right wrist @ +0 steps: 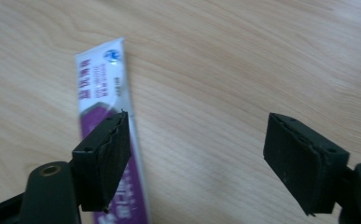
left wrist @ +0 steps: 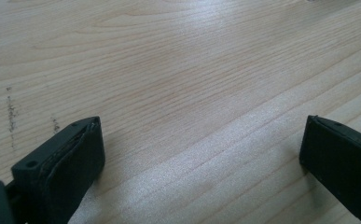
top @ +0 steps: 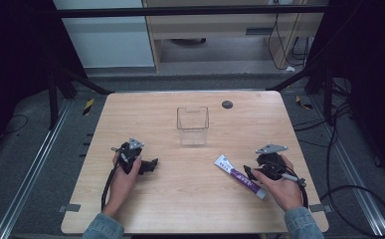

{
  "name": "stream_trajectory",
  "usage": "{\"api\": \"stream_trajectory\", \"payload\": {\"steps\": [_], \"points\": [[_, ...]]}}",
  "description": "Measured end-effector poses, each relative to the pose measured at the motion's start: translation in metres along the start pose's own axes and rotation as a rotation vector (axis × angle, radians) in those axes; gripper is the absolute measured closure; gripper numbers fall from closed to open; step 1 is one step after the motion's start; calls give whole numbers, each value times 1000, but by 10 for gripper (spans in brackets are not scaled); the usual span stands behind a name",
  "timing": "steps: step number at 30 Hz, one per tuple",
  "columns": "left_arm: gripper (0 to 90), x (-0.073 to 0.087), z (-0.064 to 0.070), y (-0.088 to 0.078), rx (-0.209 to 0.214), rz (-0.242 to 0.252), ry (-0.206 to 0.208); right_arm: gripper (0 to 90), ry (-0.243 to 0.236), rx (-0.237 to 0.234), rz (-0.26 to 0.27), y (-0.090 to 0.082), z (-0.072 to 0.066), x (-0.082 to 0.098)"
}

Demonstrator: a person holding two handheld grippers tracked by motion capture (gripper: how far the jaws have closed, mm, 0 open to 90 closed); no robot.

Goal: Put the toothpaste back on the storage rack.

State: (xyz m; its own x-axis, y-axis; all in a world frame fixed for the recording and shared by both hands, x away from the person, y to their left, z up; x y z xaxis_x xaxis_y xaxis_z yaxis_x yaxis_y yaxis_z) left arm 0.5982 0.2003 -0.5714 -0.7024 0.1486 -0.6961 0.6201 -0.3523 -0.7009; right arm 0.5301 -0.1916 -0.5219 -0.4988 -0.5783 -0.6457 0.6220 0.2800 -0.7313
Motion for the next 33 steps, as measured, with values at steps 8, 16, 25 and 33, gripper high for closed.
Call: {"api": "stream_trajectory", "payload": {"steps": [8, 16, 25, 33], "points": [[0, 0, 0, 0, 0, 0, 0, 178, -71, -79, -59, 6, -30, -7], [0, 0, 0, 0, 0, 0, 0, 306, -142, -135, -93, 12, -50, -20], [0, 0, 0, 0, 0, 0, 1, 396, -193, -162, -139, 26, -62, -28], [0, 0, 0, 0, 0, -1, 1, 458, -198, -150, -200, 43, -61, -24]]}}
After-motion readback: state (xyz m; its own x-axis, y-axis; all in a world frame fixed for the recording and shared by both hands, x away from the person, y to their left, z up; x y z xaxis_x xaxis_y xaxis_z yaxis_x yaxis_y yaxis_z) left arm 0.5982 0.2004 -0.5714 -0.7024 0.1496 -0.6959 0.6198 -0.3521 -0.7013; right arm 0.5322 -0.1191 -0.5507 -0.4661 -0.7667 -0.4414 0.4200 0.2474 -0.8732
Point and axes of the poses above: each handheld gripper's, and its own axes: y roughly forward along the jaws, x roughly out of its underside, z roughly to its right, the point moved 9 cm from there along y, roughly forward along the jaws, and after that the axes turned 14 degrees about -y, right-handed, at the moved point
